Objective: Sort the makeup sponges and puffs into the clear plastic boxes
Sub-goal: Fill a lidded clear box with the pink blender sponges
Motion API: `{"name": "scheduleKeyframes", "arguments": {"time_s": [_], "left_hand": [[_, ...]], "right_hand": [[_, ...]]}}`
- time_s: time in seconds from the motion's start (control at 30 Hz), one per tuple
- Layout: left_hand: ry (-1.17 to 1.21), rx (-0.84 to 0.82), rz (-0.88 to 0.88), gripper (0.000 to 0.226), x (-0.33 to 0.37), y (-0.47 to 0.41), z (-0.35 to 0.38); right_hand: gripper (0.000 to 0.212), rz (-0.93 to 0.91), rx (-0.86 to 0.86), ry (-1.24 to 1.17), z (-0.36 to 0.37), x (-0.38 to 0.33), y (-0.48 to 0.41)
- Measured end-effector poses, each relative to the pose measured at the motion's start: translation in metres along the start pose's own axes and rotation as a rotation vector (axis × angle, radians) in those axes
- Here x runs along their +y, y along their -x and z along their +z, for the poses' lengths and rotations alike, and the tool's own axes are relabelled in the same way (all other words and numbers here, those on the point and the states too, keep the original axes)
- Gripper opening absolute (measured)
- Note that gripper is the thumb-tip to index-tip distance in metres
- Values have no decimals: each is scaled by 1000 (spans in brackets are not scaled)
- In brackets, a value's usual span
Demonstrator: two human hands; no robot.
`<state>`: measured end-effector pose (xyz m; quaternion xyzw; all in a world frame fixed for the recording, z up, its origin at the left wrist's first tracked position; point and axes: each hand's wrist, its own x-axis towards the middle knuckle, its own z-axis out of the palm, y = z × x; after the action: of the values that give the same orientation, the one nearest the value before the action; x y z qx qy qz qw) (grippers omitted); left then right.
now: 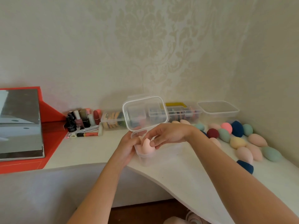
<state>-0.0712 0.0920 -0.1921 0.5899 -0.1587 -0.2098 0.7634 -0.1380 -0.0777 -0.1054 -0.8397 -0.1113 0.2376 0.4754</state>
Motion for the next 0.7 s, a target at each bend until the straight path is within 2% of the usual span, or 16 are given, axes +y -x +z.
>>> {"name": "scheduleKeyframes", "arguments": {"time_s": [0.3, 0.43, 0.57, 0.7], "left_hand": [[-13, -11, 1, 60, 3, 2, 2], [-16, -29, 15, 61, 5, 3, 4], [-5, -63, 31, 57, 5, 4, 5], [-3, -42, 41, 58, 3, 3, 5]], "right_hand": [[35, 60, -166, 34, -10, -5, -14], [34, 40, -93, 250, -5, -9, -19], [18, 29, 17, 439, 9, -15, -22], [11, 3, 99, 449, 17, -7, -26]]}}
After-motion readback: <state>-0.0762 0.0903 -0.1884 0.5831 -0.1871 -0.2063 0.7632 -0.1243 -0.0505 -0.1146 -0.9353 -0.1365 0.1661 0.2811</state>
